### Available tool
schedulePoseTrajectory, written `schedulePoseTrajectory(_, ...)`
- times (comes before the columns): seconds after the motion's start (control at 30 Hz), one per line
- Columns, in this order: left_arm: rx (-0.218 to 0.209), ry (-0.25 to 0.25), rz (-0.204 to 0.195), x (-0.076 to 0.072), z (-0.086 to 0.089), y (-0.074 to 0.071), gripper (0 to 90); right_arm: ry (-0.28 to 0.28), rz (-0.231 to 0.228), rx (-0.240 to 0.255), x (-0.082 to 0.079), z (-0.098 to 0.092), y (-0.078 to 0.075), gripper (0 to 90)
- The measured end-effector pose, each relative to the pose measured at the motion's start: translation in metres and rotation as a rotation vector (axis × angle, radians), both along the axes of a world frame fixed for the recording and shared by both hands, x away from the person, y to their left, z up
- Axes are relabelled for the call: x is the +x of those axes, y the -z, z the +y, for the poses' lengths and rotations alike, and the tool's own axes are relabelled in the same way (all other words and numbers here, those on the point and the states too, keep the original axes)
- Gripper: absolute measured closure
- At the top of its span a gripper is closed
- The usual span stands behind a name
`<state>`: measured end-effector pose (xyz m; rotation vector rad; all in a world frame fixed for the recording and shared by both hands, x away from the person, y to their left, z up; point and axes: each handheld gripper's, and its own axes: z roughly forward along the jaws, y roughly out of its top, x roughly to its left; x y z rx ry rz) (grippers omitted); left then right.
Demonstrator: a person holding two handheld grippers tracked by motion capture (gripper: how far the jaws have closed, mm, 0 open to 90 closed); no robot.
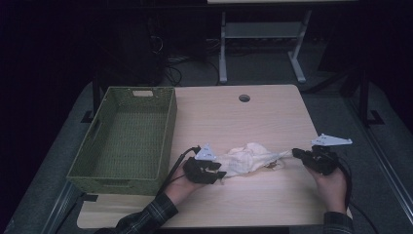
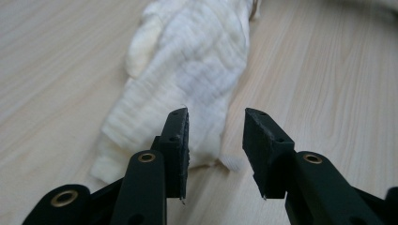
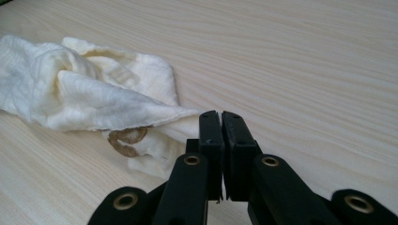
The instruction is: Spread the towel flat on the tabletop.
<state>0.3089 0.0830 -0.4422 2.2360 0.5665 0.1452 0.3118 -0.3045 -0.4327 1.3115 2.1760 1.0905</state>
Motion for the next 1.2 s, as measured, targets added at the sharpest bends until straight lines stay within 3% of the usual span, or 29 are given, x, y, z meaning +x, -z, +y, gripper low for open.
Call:
schedulePoseTrajectory(0.13,0.034,0.000,-0.020,0.001,-0.004,0.006,59.7,-0.002,0.003,-0.007,0.001,0.002,0.001,87.2)
schedulePoseTrajectory(0.27,0.100,0.014,-0.019,0.004,-0.010,0.020,60.4,-0.004,0.005,-0.009,0.001,0.001,0.002,87.2)
schedulePoseTrajectory(0.33,0.119,0.011,-0.036,0.004,-0.011,0.022,71.9,-0.004,0.005,-0.010,0.001,0.001,0.002,87.2)
schedulePoseTrajectory(0.43,0.114,0.008,-0.032,0.005,-0.010,0.020,82.5,-0.005,0.004,-0.010,0.001,0.001,0.002,87.2)
schedulePoseTrajectory(0.53,0.090,-0.003,-0.034,0.005,-0.006,0.011,83.1,-0.004,0.002,-0.007,-0.001,0.001,0.000,87.2)
schedulePoseTrajectory(0.57,0.064,-0.010,-0.041,0.003,-0.001,0.002,83.0,-0.003,-0.002,-0.003,-0.003,0.001,-0.002,87.2)
schedulePoseTrajectory(0.7,0.017,-0.022,-0.036,0.000,0.008,-0.011,82.5,-0.014,-0.010,-0.017,-0.008,0.003,-0.003,87.2)
schedulePoseTrajectory(0.83,-0.005,-0.011,-0.021,-0.010,0.017,-0.023,83.1,-0.030,0.000,-0.034,-0.024,0.005,-0.003,87.2)
schedulePoseTrajectory(1.03,-0.011,0.013,0.033,-0.021,0.025,-0.019,83.1,-0.051,0.030,-0.056,-0.048,0.006,0.000,87.2)
schedulePoseTrajectory(1.2,0.016,0.033,0.069,-0.033,0.027,-0.014,82.9,-0.077,0.073,-0.064,-0.074,0.006,0.010,87.1)
